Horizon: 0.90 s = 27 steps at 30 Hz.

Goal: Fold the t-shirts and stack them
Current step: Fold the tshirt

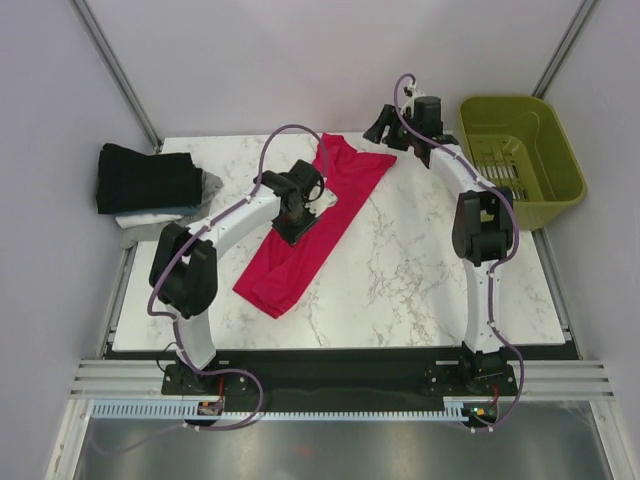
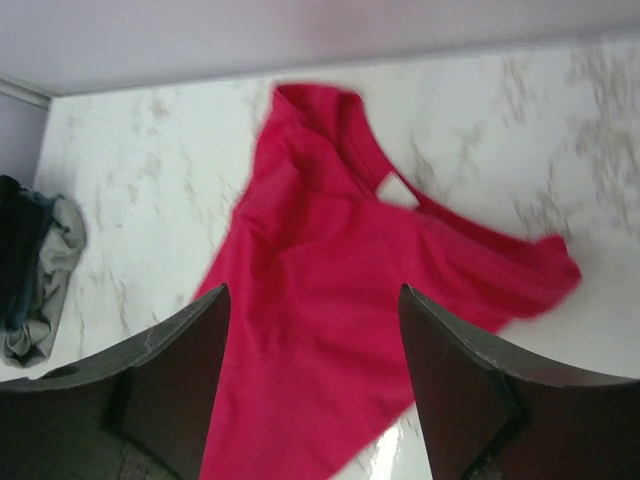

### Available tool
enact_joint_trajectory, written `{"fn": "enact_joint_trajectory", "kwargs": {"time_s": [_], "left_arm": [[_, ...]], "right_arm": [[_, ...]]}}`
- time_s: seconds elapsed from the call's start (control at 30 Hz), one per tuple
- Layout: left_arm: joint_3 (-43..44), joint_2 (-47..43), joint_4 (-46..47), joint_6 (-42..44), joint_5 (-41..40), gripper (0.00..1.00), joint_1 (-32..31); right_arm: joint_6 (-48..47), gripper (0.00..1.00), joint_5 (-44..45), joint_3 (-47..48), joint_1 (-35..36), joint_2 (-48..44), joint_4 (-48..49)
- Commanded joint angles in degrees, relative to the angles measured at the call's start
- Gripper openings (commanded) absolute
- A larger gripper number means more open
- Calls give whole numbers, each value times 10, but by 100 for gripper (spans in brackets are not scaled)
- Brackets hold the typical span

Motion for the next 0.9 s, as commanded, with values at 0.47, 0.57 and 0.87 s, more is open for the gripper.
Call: {"fn": "enact_joint_trajectory", "kwargs": {"time_s": [0.47,0.57,0.87], "left_arm": [[29,129,-34,10,53,36,95],[20,139,-34,3,57,36,95],[0,144,-40,-28,83,36,88]], "right_arm": [[83,68,-44,-99,-27,65,-26],[82,53,-38,-91,-26,81,-27],[77,8,-18,-39,-26,125,-27]]}}
